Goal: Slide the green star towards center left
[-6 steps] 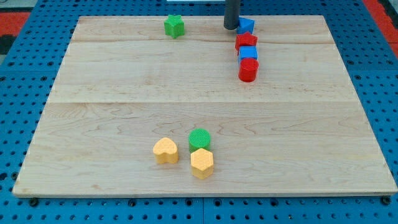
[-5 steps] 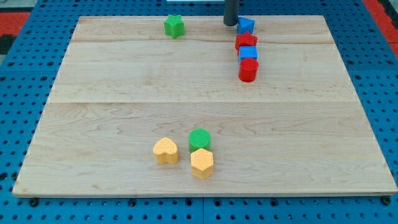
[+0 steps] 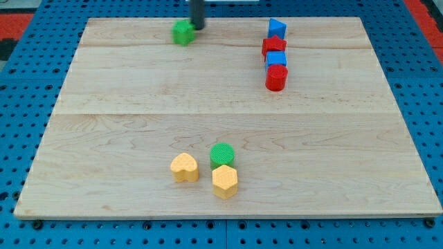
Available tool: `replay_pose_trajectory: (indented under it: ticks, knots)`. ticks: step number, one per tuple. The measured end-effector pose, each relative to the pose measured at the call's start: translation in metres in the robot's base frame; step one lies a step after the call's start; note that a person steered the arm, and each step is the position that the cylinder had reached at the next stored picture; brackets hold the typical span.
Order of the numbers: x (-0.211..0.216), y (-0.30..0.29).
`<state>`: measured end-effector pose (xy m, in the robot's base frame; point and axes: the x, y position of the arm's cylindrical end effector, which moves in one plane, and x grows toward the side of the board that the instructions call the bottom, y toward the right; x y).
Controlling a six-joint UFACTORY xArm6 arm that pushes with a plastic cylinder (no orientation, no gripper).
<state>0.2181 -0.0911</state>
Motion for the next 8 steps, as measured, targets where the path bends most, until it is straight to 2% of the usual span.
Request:
replay_pose_trajectory:
  ticks: [2, 3, 5, 6, 8]
  knots:
    - [0.007, 0.028]
    - [0.013, 0.025]
    - [0.028, -0.042]
    - [0.031, -0.050]
    - [0.095, 0.084]
